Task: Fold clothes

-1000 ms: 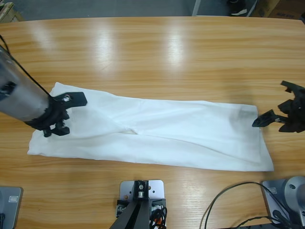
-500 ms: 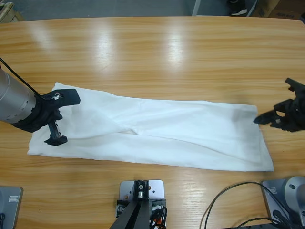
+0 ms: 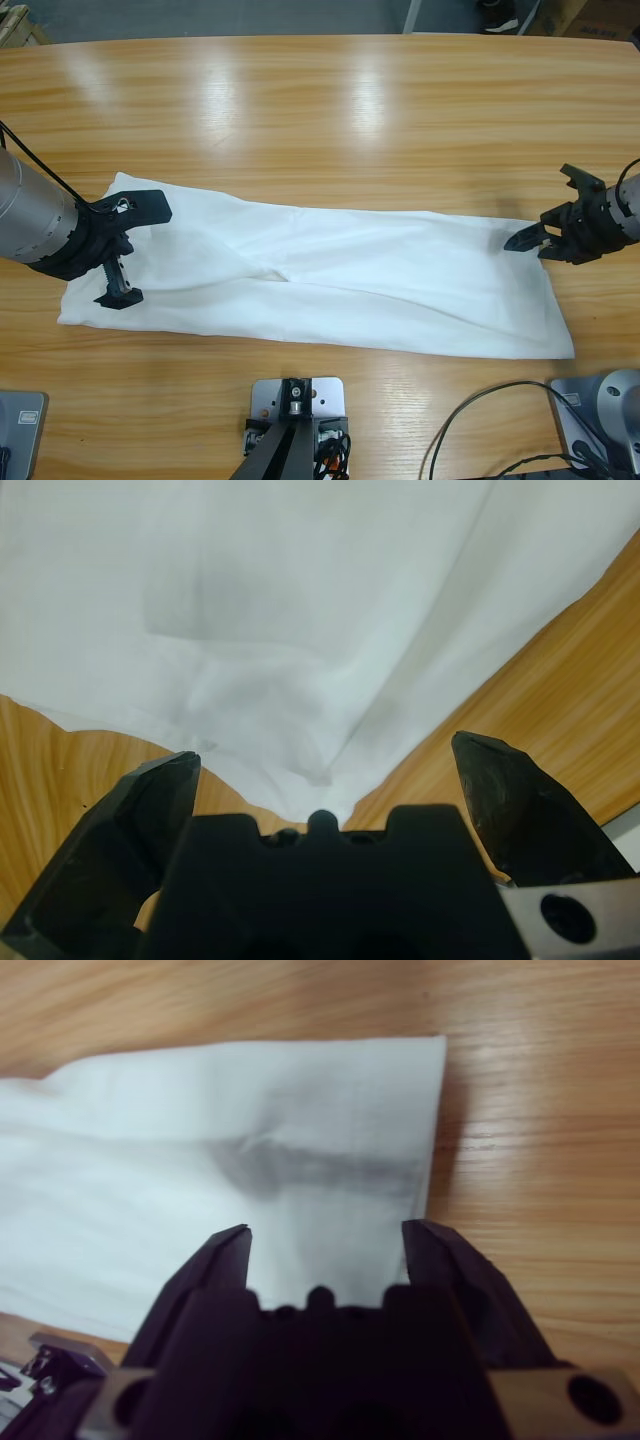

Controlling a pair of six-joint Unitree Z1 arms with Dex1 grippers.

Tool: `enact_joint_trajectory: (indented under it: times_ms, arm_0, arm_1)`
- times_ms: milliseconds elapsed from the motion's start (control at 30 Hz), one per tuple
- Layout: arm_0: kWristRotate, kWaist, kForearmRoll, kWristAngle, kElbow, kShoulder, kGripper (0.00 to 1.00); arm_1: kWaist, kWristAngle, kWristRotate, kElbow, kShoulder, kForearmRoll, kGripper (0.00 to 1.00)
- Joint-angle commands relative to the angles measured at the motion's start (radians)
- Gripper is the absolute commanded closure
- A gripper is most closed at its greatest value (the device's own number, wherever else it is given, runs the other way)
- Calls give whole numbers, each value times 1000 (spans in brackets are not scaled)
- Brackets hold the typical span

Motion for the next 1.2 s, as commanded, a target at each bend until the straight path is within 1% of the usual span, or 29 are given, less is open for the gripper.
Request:
enact_joint_trajectory:
  times_ms: [33,167,200,233,267,300,333,533,767,1000,1100,1200]
  arm_0:
    - [-14,-7,13,11,8,27,0]
    - [-14,-7,13,11,8,30,0]
    - [-14,-7,13,11,8,31,0]
    - [-14,-7,13,11,8,32,0]
    - [-15,-7,13,11,8,33,0]
    - [-16,-7,13,11,9,34,0]
    - [-16,-7,13,11,10,34,0]
    - [-21,-19,11,11,12,41,0]
    - [-26,-27,11,11,11,47,0]
    - [-35,-39,11,9,13,52,0]
    - [-35,-40,11,9,17,52,0]
    - [-37,-45,11,9,19,50,0]
  arm_1:
    - [-20,-24,-26,19,32,-1,377]
    - [-20,-16,-29,20,36,-1,381]
    - [-20,-10,-32,20,40,-1,408]
    - [-20,-2,-38,20,46,-2,534]
    - [-20,5,-44,20,51,-4,750]
    - [-20,6,-47,20,54,-6,895]
    - [-20,9,-50,21,58,-7,1000]
    - [-20,-5,-62,25,54,-6,1000]
    - [-20,-59,-92,-2,16,45,1000]
    - [-20,-60,-165,-192,-53,135,1000]
    - [-20,-74,-183,-255,-18,191,1000]
    - [-20,-105,-186,-246,15,238,1000]
